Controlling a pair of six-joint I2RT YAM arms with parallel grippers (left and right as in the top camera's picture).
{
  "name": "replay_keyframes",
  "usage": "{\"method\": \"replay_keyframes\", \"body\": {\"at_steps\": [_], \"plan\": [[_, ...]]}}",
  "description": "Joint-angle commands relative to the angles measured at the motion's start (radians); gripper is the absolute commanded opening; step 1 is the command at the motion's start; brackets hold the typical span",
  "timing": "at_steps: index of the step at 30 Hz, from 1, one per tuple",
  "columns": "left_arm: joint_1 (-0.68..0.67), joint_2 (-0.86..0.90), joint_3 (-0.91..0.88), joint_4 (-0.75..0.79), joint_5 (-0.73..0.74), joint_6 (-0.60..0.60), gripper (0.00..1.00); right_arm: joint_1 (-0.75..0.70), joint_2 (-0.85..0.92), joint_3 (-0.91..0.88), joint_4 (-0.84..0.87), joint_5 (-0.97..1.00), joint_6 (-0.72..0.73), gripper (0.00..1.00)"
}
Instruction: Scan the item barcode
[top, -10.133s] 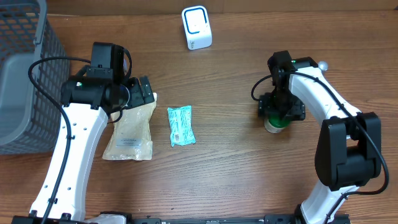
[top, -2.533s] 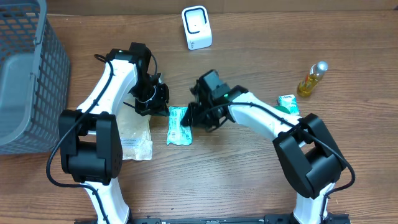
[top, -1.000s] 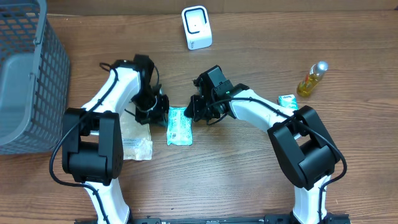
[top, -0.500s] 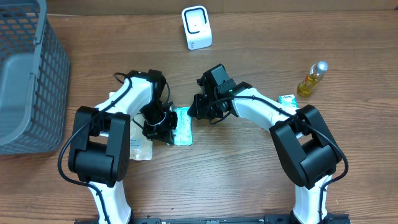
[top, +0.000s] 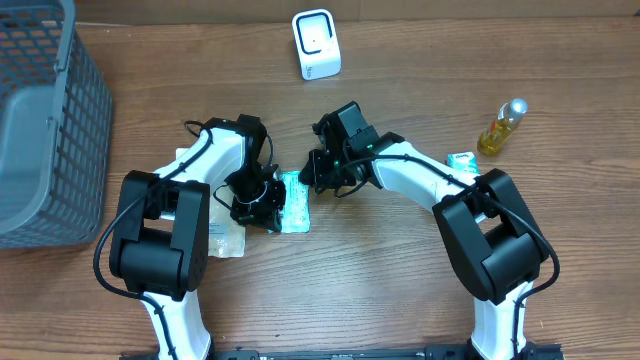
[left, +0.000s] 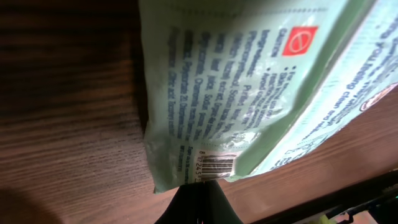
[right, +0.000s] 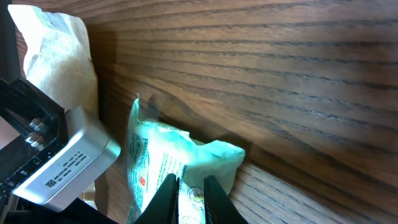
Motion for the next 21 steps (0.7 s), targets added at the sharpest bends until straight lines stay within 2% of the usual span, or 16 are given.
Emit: {"method": "replay_keyframes", "body": {"at_steps": [1,9,21], "plan": [[-0.001,0.009,-0.011,0.011,0.01,-0.003,0.04,0.006,-0.04,0.024,0.016,-0.005,-0.016,0.11],[-0.001,0.009,-0.011,0.016,0.01,-0.003,0.04,0.021,-0.038,0.022,0.031,0.004,-0.016,0.11],[-0.001,0.009,-0.011,0.023,0.01,-0.003,0.04,0.072,-0.006,0.022,0.007,0.138,-0.014,0.09]]}}
